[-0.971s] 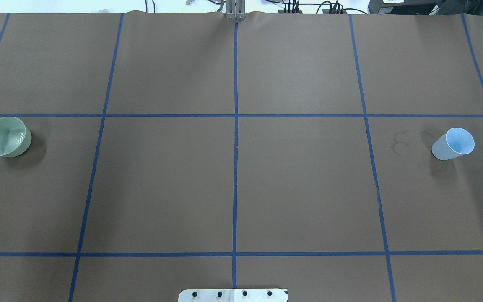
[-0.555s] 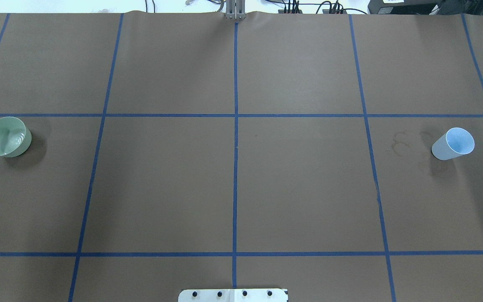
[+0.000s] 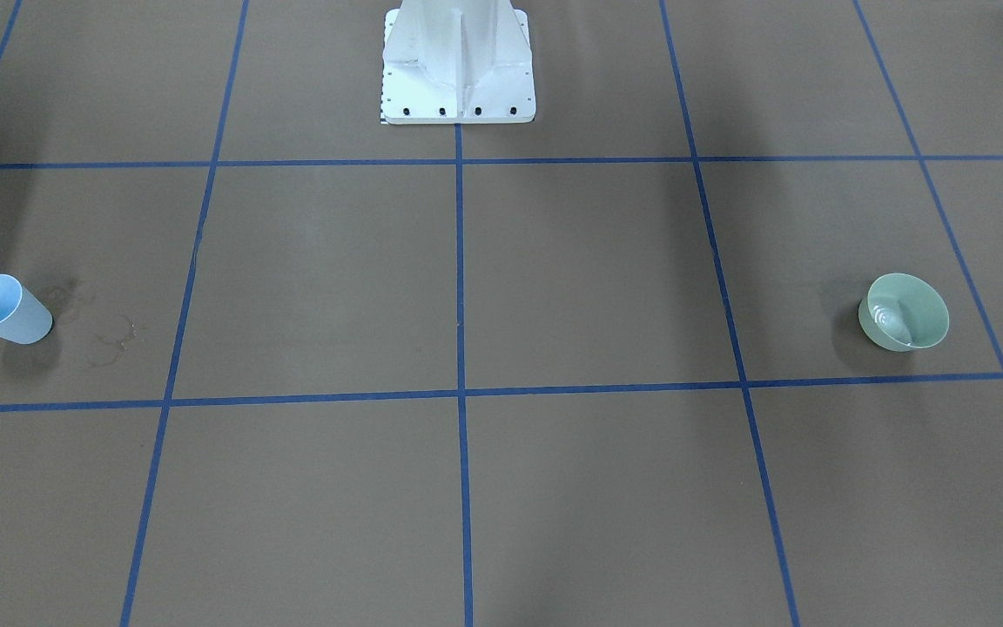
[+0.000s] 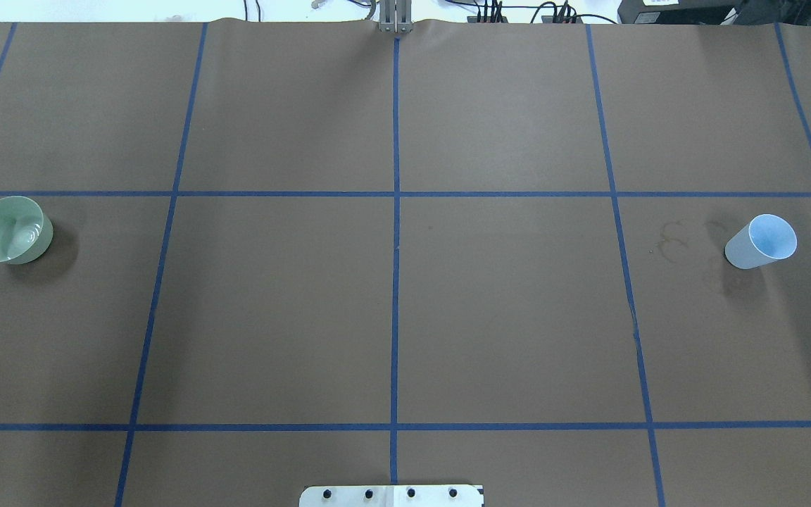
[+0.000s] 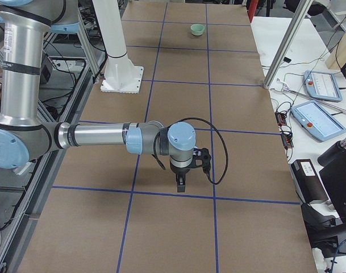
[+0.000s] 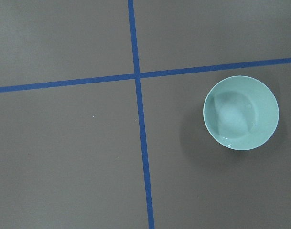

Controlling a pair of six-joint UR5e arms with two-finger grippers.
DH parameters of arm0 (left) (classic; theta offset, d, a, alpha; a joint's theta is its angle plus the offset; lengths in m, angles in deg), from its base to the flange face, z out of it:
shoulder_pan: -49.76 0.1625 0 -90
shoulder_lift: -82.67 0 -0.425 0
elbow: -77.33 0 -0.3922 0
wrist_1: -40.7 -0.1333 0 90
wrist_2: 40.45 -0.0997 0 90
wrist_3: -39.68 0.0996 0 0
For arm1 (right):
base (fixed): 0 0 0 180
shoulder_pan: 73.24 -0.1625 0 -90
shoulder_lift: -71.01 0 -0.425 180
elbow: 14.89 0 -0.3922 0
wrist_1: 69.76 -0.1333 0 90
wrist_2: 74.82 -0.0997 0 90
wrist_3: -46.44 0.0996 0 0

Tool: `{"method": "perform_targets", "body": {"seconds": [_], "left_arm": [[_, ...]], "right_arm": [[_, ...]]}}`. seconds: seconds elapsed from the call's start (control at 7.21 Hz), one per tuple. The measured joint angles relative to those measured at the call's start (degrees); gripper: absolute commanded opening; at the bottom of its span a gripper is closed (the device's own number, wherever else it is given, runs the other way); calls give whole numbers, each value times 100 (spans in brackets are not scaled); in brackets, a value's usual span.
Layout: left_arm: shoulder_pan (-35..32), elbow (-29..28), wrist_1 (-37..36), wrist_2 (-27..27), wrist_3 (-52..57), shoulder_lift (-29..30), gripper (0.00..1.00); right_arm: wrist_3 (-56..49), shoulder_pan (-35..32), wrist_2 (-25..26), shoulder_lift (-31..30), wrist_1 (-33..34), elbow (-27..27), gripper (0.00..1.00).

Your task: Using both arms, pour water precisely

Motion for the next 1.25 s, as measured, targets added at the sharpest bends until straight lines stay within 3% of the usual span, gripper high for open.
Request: {"method": "perform_targets", "body": {"seconds": [0.14,0.56,1.25], "left_arm": [[340,-305,297,18,-160,276,100],[901,-1205,1672,-279,-983,590,100],[1523,-2128,1866,-338,-1726,1270,100]], "right_arm": [[-4,0,0,-8,-3,-10,100],[-7,0,-8,-15,-6,-33,100],[-7,0,-18,-15,-6,-51,100]]}}
